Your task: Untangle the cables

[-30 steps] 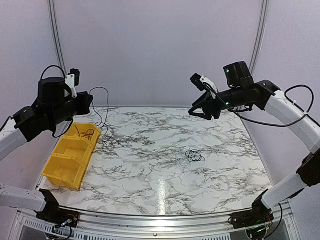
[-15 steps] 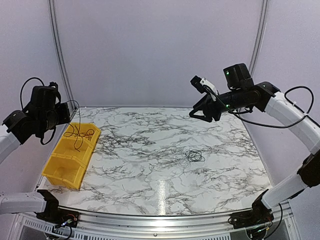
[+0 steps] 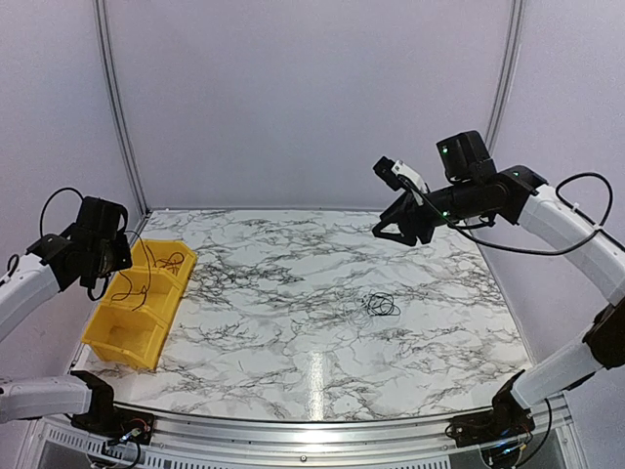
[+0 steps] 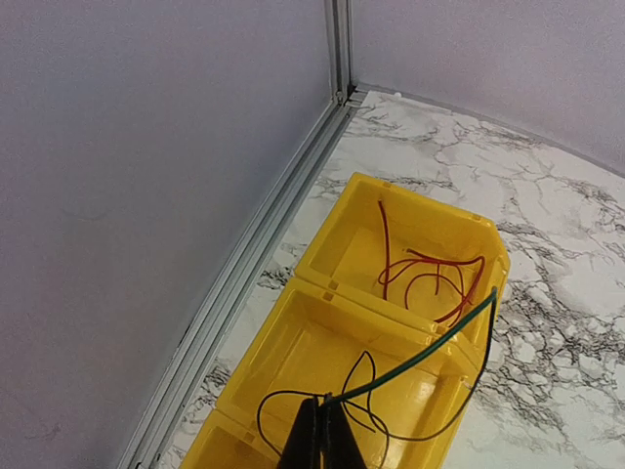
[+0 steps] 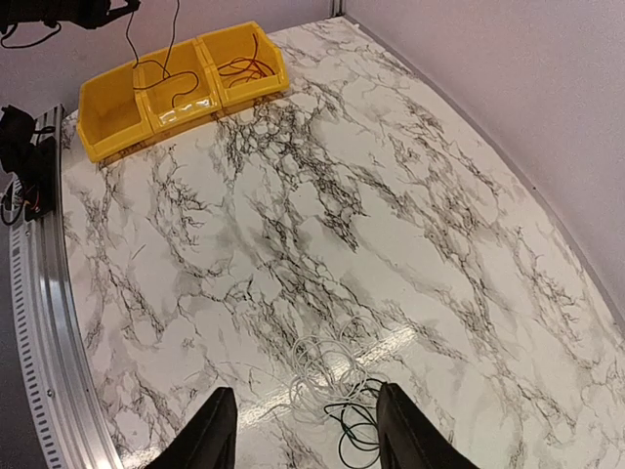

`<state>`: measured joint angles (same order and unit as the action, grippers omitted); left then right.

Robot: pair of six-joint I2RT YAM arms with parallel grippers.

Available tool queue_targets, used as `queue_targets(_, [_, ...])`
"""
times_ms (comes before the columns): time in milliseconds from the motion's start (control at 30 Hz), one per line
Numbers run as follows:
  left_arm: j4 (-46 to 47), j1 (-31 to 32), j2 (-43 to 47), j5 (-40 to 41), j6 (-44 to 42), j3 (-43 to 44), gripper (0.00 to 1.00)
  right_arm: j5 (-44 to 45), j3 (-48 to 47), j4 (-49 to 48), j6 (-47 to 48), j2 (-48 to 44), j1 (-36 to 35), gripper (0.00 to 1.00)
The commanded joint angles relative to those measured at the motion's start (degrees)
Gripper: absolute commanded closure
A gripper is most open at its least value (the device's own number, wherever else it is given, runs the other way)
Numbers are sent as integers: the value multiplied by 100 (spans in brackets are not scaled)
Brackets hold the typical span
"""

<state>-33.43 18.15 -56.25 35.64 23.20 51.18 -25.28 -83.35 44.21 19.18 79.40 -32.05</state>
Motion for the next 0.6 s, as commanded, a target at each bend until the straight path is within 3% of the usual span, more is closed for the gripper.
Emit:
queue_targets(0, [593, -285, 35, -167, 23, -342, 100, 80, 41, -35, 40, -187, -64, 51])
queue_targets(300, [2286, -729, -246, -1357, -437, -809, 100, 86, 219, -45, 10, -318, -63, 51])
queue_targets(433, [2600, -823, -389, -1853, -506, -995, 100, 118, 268, -46, 17, -382, -64, 51])
queue_targets(567, [2457, -899, -269, -1683, -268, -1275, 100, 142, 370, -46, 14, -468, -64, 51])
